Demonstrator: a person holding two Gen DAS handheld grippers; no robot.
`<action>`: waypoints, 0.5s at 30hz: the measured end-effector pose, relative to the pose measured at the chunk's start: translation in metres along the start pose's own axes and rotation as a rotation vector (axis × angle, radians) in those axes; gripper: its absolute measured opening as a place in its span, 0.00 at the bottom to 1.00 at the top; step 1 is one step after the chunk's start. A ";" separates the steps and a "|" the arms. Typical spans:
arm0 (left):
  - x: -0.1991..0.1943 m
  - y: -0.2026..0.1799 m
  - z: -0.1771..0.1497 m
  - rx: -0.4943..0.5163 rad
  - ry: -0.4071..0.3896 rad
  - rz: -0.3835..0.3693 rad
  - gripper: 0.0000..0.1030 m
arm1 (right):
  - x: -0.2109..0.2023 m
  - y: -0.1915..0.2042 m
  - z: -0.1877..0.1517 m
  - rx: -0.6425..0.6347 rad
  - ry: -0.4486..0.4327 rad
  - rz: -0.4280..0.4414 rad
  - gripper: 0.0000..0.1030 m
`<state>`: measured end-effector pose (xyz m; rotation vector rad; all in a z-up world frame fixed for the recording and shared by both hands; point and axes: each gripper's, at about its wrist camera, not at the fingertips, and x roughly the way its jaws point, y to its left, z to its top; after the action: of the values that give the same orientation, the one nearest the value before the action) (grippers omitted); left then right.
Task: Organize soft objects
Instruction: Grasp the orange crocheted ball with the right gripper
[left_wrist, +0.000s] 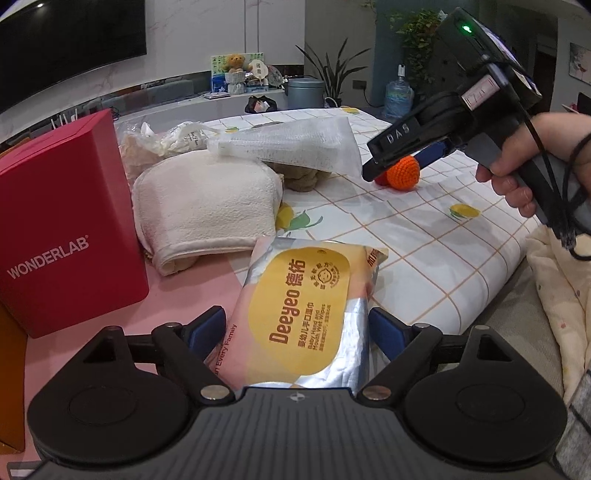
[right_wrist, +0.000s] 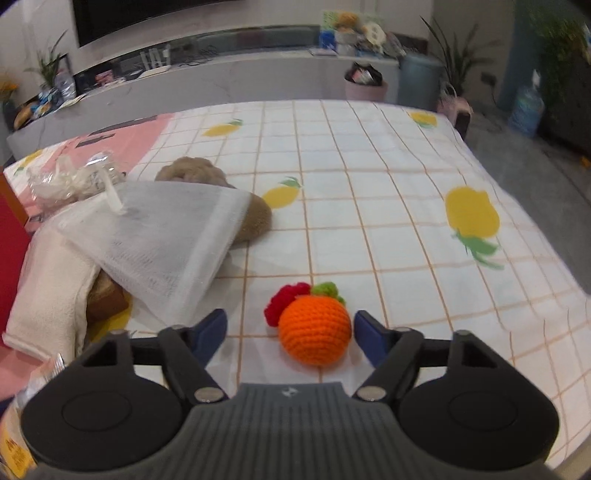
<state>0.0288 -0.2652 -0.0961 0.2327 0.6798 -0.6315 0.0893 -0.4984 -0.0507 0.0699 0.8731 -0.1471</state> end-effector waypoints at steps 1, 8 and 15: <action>-0.001 0.000 -0.001 -0.003 -0.003 0.000 0.98 | -0.001 0.003 -0.001 -0.030 -0.017 0.000 0.65; -0.009 -0.003 -0.003 0.002 -0.015 0.029 0.78 | -0.001 0.007 -0.006 -0.067 0.019 -0.025 0.40; -0.016 -0.008 -0.005 0.008 -0.017 0.072 0.75 | -0.025 0.001 -0.005 0.012 -0.027 -0.019 0.40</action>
<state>0.0117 -0.2626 -0.0894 0.2582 0.6499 -0.5674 0.0703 -0.4943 -0.0347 0.0703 0.8461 -0.1710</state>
